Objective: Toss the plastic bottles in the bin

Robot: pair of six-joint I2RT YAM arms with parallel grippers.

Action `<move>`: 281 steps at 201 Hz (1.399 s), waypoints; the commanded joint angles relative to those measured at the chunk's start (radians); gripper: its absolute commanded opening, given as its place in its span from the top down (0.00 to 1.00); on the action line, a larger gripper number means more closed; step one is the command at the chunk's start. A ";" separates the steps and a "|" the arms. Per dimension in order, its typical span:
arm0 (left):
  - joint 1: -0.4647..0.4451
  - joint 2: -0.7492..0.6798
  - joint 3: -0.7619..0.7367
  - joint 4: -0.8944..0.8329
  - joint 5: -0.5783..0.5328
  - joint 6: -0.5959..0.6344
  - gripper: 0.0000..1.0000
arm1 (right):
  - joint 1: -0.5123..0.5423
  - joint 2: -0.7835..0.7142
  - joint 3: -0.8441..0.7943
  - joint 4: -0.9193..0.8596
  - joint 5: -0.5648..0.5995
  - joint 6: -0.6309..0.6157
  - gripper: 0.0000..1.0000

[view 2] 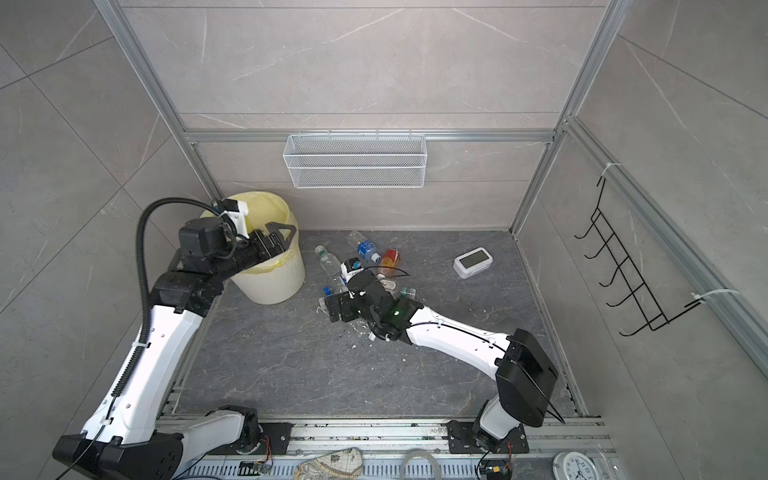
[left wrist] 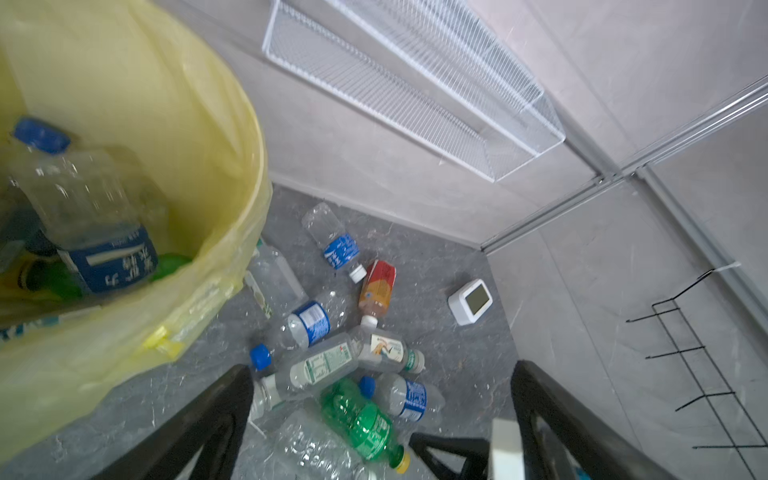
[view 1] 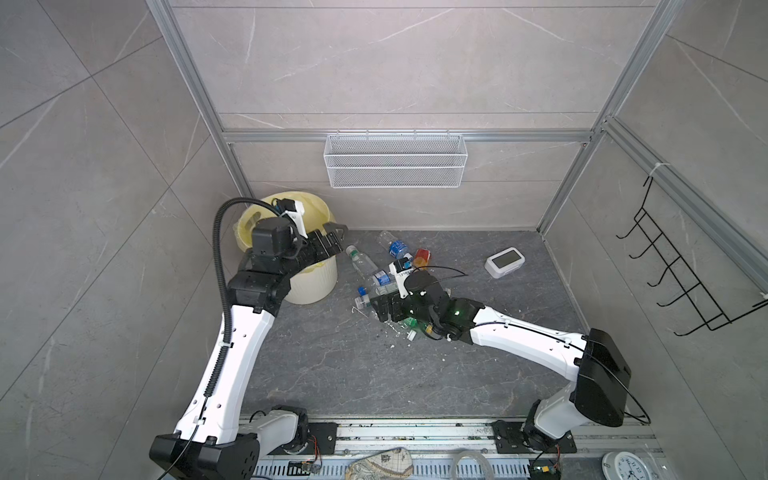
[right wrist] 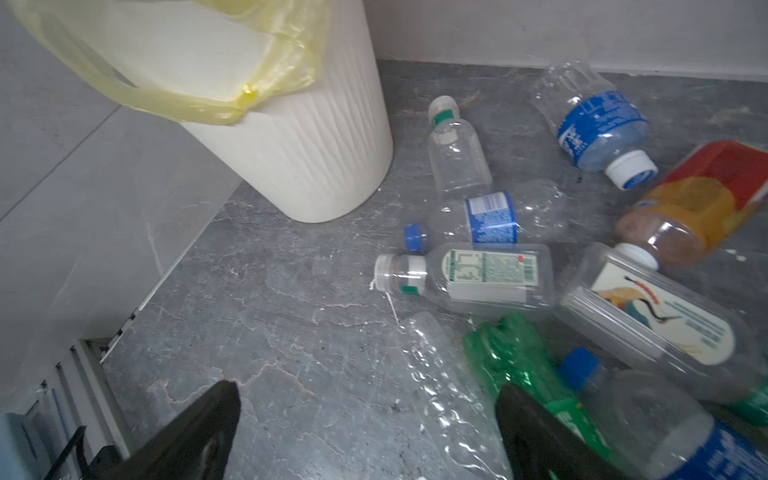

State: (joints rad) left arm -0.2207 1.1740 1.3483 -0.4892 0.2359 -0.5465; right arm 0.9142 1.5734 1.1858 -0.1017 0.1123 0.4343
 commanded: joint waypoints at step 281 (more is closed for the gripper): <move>-0.062 -0.047 -0.641 0.367 0.157 -0.290 0.00 | -0.012 0.252 -0.146 0.091 -0.081 -0.088 0.01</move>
State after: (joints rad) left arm -0.2855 1.1675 0.7464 -0.1490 0.3939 -0.8093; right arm 0.8955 1.7958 1.0214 -0.0093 0.0364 0.3683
